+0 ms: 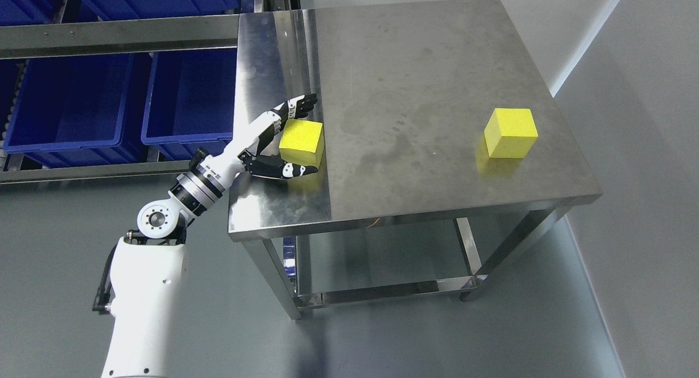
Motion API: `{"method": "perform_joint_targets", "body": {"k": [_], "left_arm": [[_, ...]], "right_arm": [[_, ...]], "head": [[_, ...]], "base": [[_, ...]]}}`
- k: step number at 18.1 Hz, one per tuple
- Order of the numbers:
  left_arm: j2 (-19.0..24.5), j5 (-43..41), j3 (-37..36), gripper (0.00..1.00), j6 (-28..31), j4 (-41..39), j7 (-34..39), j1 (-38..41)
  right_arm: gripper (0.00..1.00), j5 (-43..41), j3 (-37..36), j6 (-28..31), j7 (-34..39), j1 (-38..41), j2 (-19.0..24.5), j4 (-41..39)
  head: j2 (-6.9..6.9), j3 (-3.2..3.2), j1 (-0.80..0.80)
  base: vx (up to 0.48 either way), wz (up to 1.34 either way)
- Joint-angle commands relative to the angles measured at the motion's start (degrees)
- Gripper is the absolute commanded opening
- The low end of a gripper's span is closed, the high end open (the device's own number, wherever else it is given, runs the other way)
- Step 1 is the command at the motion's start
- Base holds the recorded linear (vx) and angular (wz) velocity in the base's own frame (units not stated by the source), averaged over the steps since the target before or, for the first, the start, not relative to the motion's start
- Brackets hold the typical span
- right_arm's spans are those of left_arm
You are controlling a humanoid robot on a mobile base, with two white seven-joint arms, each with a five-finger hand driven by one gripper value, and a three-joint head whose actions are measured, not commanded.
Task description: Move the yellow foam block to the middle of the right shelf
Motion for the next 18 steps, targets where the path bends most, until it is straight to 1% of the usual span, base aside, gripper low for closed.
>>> {"method": "perform_joint_targets", "body": {"k": [1,3,4,5,7,8,9,10,12,13,14,16,17,18], "left_arm": [[-0.6,-3.8,-0.6,0.92,0.5,1.4,0.3,-0.3],[0.2,-4.1,-0.6,0.93,0.5,1.3,0.0,-0.2],[0.5,-4.3,-0.6,0.92,0.5,1.3,0.0,-0.4],[0.8,-4.4,-0.6,0.76,0.5,1.3,-0.3,-0.3],[0.7,-3.8,1.5,0.31,0.2,1.3,-0.5,0.0],[0.3,-3.4,3.9,0.13,0.1,1.3,-0.7,-0.2],[0.1,-2.9,5.6,0.06,0.1,1.3,-2.3,-0.4],[-0.2,-2.3,6.3,0.02,0.1,1.3,-4.3,-0.5],[-0.8,-1.2,7.3,0.00,0.2,1.3,-6.7,-0.9],[-1.1,-1.0,7.5,0.07,0.3,1.3,-6.5,-1.0],[-1.1,-1.0,7.1,0.33,0.4,1.2,-6.3,-1.0],[-0.7,-1.2,5.9,0.79,0.0,0.6,-6.3,-0.9],[-0.5,-1.2,5.9,0.92,-0.1,0.1,-6.2,-0.7],[-0.2,-1.2,5.9,0.97,-0.1,0.0,-6.2,-0.8]], "right_arm": [[1.00,0.0,0.0,0.0,0.0,-0.2,-1.0,-1.0],[1.00,0.0,0.0,0.0,0.0,-0.1,-1.0,-1.0],[1.00,0.0,0.0,0.0,0.0,-0.1,-1.0,-1.0],[1.00,0.0,0.0,0.0,0.0,-0.2,-1.0,-1.0],[1.00,0.0,0.0,0.0,0.0,-0.1,-1.0,-1.0],[1.00,0.0,0.0,0.0,0.0,-0.1,-1.0,-1.0],[1.00,0.0,0.0,0.0,0.0,-0.2,-1.0,-1.0],[1.00,0.0,0.0,0.0,0.0,-0.1,-1.0,-1.0],[1.00,0.0,0.0,0.0,0.0,-0.2,-1.0,-1.0],[1.00,0.0,0.0,0.0,0.0,-0.1,-1.0,-1.0],[1.00,0.0,0.0,0.0,0.0,-0.2,-1.0,-1.0],[1.00,0.0,0.0,0.0,0.0,-0.1,-1.0,-1.0],[1.00,0.0,0.0,0.0,0.0,-0.1,-1.0,-1.0],[1.00,0.0,0.0,0.0,0.0,-0.1,-1.0,-1.0]], "head": [[0.00,0.00,0.00],[0.00,0.00,0.00],[0.00,0.00,0.00],[0.00,0.00,0.00],[0.00,0.00,0.00],[0.00,0.00,0.00],[0.00,0.00,0.00],[0.00,0.00,0.00],[0.00,0.00,0.00],[0.00,0.00,0.00],[0.00,0.00,0.00],[0.00,0.00,0.00],[0.00,0.00,0.00],[0.00,0.00,0.00]], "base": [[0.000,0.00],[0.000,0.00],[0.000,0.00],[0.000,0.00],[0.000,0.00],[0.000,0.00],[0.000,0.00],[0.000,0.00],[0.000,0.00],[0.000,0.00],[0.000,0.00],[0.000,0.00],[0.000,0.00],[0.000,0.00]]}}
